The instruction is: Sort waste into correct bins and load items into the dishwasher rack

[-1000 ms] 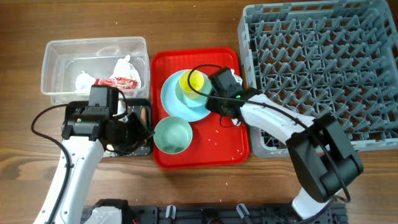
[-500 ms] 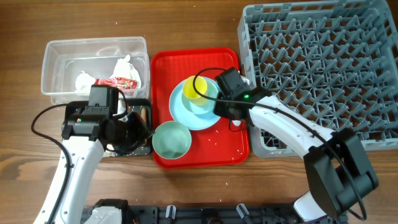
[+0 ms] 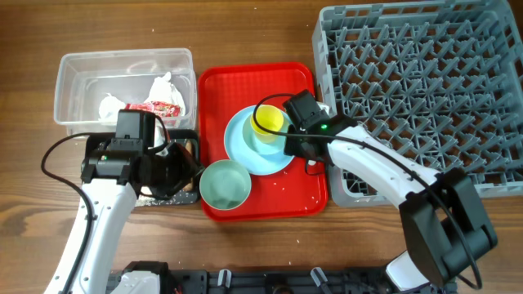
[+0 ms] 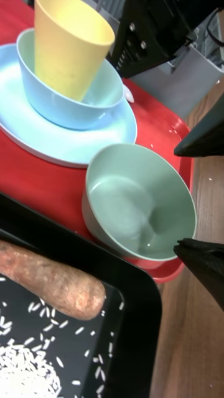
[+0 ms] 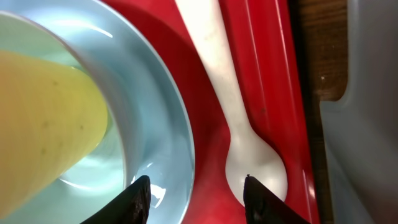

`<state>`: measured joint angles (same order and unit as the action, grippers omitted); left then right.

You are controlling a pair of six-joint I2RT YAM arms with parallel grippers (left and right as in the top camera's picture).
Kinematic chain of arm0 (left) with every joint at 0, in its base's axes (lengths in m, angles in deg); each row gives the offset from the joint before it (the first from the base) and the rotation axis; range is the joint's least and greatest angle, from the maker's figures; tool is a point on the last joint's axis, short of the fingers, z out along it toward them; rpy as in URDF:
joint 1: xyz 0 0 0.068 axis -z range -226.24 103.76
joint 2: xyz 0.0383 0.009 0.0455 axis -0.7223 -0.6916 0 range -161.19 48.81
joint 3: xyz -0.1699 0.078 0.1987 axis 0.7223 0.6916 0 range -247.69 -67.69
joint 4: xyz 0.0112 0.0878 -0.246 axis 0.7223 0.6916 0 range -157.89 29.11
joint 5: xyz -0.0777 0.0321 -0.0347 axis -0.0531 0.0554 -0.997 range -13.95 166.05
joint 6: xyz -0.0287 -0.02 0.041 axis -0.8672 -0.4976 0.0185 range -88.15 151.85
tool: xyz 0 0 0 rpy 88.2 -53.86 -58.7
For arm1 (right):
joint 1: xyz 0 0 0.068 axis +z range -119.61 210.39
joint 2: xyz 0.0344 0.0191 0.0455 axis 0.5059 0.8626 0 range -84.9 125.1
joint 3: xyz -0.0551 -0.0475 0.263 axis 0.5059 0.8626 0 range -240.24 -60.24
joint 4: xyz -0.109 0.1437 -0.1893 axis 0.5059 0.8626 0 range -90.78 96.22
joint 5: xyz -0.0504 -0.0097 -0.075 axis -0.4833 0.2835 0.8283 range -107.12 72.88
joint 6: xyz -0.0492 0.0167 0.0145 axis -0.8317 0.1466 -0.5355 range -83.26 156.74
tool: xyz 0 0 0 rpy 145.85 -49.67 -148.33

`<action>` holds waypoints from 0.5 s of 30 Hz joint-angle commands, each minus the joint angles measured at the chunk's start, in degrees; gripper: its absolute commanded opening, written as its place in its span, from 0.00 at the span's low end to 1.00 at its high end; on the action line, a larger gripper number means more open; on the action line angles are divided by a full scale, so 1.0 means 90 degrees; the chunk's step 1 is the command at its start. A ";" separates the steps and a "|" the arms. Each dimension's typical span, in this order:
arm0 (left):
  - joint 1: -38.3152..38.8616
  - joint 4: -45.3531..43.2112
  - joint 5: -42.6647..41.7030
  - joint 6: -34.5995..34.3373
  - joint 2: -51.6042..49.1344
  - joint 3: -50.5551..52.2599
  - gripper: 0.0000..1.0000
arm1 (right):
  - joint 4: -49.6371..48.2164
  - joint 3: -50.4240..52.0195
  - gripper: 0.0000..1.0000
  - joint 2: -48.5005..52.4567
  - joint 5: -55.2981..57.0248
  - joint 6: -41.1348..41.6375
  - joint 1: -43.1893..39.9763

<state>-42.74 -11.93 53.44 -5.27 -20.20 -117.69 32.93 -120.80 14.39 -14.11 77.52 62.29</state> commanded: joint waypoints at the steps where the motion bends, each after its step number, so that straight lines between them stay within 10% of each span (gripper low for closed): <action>1: 0.0046 -0.0182 -0.0136 0.0075 -0.0012 0.0032 0.47 | 0.0070 -0.0372 0.51 -0.0559 -0.0321 -0.0843 -0.0172; 15: 0.0721 -0.1069 -0.0272 0.0024 -0.0012 -0.0340 0.55 | 0.0670 -0.0457 0.89 -0.2402 -0.0729 -0.2159 -0.0512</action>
<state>-38.34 -20.24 52.04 -5.29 -20.20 -118.00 37.72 -123.73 -5.06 -19.73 62.43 57.66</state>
